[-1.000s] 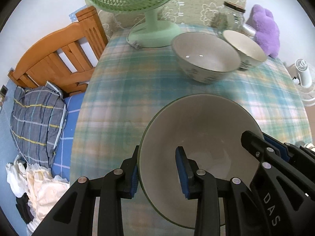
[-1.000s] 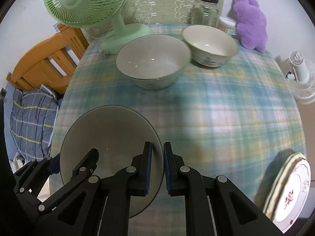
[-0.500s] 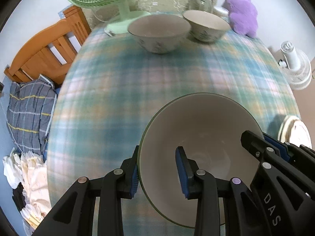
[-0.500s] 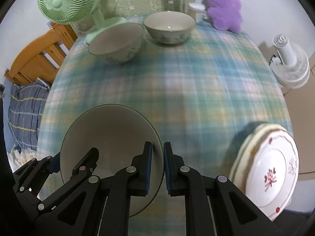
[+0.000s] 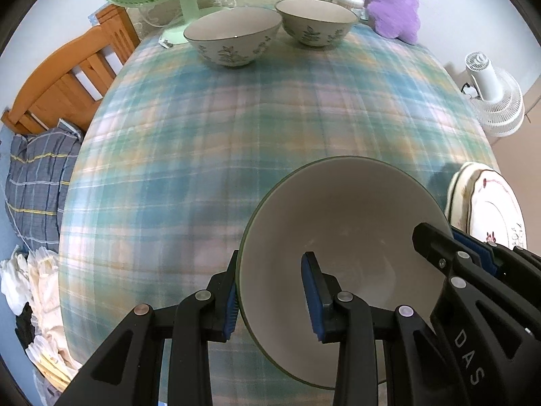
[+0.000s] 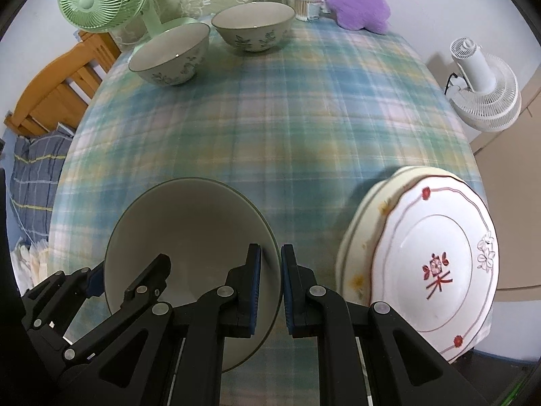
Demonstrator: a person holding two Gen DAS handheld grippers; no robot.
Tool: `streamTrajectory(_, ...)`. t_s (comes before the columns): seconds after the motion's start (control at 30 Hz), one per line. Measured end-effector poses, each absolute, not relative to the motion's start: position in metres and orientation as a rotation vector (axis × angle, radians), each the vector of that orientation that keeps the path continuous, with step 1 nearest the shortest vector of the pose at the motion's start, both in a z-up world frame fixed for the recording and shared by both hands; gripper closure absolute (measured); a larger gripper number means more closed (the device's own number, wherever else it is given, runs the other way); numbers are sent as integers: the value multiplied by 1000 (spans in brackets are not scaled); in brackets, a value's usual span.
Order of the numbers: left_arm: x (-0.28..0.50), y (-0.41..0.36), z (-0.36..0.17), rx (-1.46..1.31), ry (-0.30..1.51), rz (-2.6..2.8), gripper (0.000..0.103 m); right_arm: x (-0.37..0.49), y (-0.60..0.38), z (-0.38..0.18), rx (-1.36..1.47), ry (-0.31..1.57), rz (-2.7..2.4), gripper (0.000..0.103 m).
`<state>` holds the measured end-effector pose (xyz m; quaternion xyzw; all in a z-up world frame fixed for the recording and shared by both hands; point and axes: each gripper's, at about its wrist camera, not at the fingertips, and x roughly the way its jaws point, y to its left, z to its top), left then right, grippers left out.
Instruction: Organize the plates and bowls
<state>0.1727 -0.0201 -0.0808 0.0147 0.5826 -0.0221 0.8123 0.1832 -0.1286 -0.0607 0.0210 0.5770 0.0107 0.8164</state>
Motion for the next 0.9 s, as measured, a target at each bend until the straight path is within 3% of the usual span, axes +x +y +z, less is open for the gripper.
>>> streamTrajectory(0.57, 166, -28, -87, 50, 1263, -39, 68, 182, -138, -79, 30, 1268, 31, 88)
streamTrajectory(0.67, 166, -29, -88, 47, 1263, -50, 62, 184, -139, -82, 36, 1274, 32, 87)
streamTrajectory(0.8, 164, -27, -87, 57, 1261, -48, 24, 185, -137, -82, 37, 1282, 43, 86)
streamTrajectory(0.9, 163, -25, -84, 56, 1250, -56, 18, 180, -135, -76, 29, 1275, 56, 76)
